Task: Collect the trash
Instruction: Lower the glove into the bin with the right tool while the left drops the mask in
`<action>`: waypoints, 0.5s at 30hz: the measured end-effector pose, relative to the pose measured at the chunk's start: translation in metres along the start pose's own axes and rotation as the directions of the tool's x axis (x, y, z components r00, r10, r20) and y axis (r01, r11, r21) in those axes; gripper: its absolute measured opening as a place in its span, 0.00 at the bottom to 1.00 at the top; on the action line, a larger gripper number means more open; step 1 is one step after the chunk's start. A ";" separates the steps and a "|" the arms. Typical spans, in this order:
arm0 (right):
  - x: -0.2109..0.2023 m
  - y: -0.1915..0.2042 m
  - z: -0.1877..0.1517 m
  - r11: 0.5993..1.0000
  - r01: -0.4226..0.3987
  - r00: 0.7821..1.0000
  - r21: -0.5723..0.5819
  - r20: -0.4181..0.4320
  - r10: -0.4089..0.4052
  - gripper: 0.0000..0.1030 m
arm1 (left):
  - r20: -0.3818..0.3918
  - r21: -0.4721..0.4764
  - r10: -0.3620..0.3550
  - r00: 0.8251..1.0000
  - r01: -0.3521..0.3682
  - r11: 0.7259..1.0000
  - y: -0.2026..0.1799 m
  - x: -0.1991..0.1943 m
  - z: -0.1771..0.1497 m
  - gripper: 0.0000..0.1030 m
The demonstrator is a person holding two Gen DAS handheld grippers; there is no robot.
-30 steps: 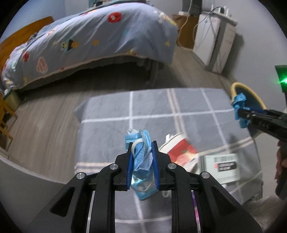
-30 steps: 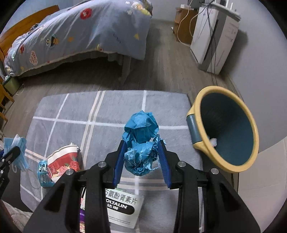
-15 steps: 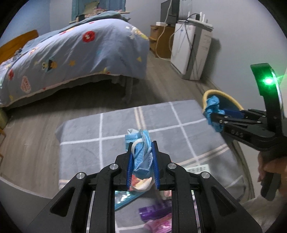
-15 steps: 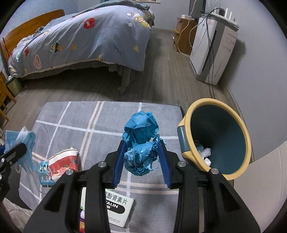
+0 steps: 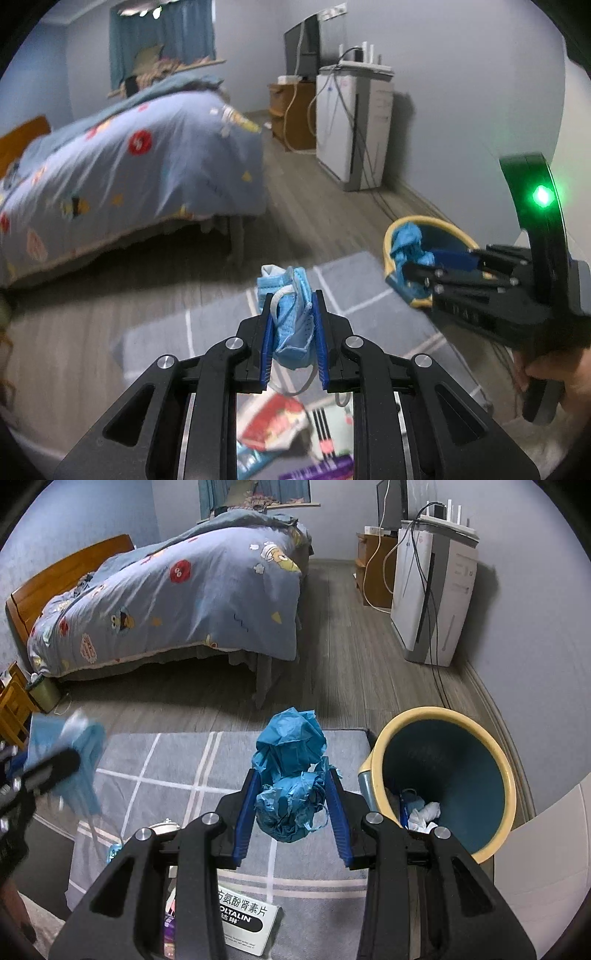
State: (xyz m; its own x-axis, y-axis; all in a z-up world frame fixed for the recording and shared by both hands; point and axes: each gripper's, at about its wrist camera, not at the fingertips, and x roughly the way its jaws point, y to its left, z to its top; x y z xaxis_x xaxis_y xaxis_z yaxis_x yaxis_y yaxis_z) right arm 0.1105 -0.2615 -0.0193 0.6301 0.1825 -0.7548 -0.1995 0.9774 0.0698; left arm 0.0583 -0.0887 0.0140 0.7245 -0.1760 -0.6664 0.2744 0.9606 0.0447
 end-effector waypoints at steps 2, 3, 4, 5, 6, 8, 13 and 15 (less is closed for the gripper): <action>-0.001 -0.004 0.002 1.000 -0.001 1.000 0.002 0.004 0.001 0.35 | 0.012 0.031 0.003 1.000 -0.004 1.000 -0.003 0.003 0.012 0.20; -0.001 -0.005 0.002 1.000 -0.001 1.000 0.003 0.006 0.001 0.35 | 0.016 0.040 0.003 1.000 -0.004 0.999 -0.003 0.005 0.016 0.20; -0.002 -0.006 0.002 1.000 0.000 1.000 0.004 0.007 0.000 0.35 | 0.022 0.048 0.002 1.000 -0.003 0.999 -0.004 0.006 0.019 0.20; -0.002 -0.008 0.002 1.000 0.001 1.000 0.005 0.008 -0.001 0.35 | 0.026 0.050 -0.003 1.000 0.001 0.999 -0.004 0.008 0.022 0.20; -0.003 -0.010 0.003 1.000 0.001 1.000 0.007 0.011 -0.001 0.35 | 0.030 0.044 -0.015 0.999 0.014 0.999 -0.005 0.011 0.023 0.20; -0.003 -0.013 0.004 1.000 0.004 1.000 0.007 0.014 -0.004 0.35 | 0.032 0.024 -0.036 0.999 0.035 0.999 -0.006 0.015 0.023 0.20; -0.004 -0.023 0.004 1.000 0.022 1.000 0.011 0.011 -0.022 0.35 | 0.027 -0.009 -0.100 0.995 0.100 0.995 -0.014 0.030 0.027 0.20; -0.005 -0.027 0.005 1.000 0.030 1.000 -0.005 0.004 -0.030 0.35 | 0.035 0.037 -0.090 0.995 0.089 0.995 -0.023 0.032 0.029 0.20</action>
State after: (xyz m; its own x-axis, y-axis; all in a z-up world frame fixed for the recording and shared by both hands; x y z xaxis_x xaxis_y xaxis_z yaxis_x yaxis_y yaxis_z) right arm 0.1164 -0.2883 -0.0141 0.6388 0.1536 -0.7539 -0.1839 0.9819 0.0442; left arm 0.0938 -0.1229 0.0129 0.7183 -0.2695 -0.6414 0.3614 0.9323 0.0130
